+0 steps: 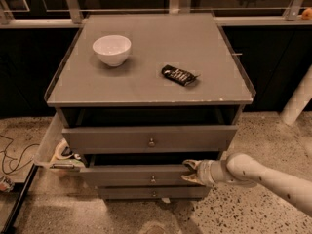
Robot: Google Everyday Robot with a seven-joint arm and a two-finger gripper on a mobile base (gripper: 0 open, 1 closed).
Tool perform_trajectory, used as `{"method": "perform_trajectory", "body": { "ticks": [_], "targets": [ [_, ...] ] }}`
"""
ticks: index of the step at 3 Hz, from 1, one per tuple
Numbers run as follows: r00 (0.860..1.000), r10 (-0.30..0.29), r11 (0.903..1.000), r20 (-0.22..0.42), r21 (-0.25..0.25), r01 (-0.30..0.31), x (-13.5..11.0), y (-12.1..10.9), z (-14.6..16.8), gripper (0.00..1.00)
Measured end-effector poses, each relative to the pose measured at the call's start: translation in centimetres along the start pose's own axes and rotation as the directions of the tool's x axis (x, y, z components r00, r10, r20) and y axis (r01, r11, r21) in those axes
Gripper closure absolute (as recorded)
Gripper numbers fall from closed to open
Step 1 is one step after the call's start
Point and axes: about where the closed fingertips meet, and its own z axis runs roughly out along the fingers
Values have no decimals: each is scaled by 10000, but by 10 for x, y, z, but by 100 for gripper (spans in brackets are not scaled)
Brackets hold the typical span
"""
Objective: Open middle drawer
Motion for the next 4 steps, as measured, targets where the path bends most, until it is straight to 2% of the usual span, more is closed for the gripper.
{"method": "perform_trajectory", "body": {
  "ticks": [1, 2, 4],
  "targets": [
    [10000, 1, 10000, 0, 0, -1, -2, -1, -3, 100],
    [9998, 177, 9998, 23, 30, -177, 1, 11, -8, 81],
    [9998, 179, 9998, 24, 28, -179, -1, 11, -10, 34]
  ]
}}
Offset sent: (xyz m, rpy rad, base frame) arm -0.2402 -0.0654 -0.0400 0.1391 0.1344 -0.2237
